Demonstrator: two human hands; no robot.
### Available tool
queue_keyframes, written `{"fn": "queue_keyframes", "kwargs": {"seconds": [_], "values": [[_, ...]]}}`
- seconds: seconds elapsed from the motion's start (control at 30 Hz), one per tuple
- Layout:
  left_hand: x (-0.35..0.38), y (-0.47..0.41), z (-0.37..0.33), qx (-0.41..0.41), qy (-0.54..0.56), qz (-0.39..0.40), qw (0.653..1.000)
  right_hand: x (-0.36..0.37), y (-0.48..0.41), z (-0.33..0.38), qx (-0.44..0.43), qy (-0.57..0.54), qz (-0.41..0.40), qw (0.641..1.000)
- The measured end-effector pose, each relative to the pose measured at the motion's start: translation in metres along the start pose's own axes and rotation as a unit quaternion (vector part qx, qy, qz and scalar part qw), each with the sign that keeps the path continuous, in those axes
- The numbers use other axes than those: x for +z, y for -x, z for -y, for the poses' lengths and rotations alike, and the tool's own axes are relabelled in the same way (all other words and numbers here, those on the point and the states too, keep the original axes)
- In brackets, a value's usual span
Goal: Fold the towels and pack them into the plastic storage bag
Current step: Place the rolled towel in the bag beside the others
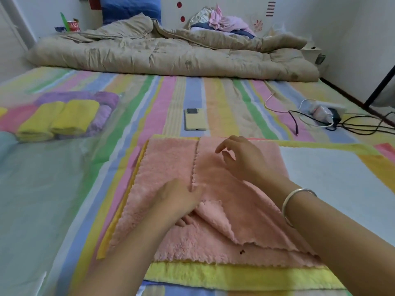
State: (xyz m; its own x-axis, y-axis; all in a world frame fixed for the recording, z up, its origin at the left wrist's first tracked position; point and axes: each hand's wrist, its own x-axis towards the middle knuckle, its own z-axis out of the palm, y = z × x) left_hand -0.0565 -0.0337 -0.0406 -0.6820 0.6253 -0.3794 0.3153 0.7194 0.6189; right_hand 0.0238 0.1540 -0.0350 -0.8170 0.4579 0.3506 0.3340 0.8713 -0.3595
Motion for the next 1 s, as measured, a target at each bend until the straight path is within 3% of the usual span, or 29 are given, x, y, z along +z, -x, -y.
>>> {"fn": "queue_keyframes", "kwargs": {"seconds": [0.13,0.2,0.33,0.43,0.53,0.63,0.77,1.0], "values": [[0.002,-0.007,0.000,-0.008,-0.070,0.055,0.996,0.021,-0.047,-0.003,0.009,0.126,0.025,0.992],[-0.001,-0.007,-0.002,-0.005,-0.054,0.087,0.995,0.031,-0.062,-0.005,0.043,0.169,0.061,0.983],[-0.007,-0.001,0.008,0.041,-0.030,0.108,0.993,0.046,-0.071,-0.007,0.082,0.156,0.115,0.978],[-0.008,0.009,0.015,0.094,-0.068,0.107,0.987,0.042,-0.070,-0.004,0.115,0.074,0.066,0.988],[-0.004,0.021,0.021,0.123,-0.034,0.081,0.989,0.039,-0.068,0.000,0.118,0.055,0.013,0.991],[-0.002,0.037,0.028,0.147,0.074,0.021,0.986,0.036,-0.069,0.007,0.120,0.029,-0.007,0.992],[-0.010,0.055,0.040,0.128,0.202,-0.026,0.971,0.030,-0.075,0.021,0.093,0.087,-0.051,0.991],[-0.033,0.071,0.074,0.133,0.212,-0.064,0.966,0.047,-0.099,0.056,0.121,-0.035,-0.040,0.991]]}}
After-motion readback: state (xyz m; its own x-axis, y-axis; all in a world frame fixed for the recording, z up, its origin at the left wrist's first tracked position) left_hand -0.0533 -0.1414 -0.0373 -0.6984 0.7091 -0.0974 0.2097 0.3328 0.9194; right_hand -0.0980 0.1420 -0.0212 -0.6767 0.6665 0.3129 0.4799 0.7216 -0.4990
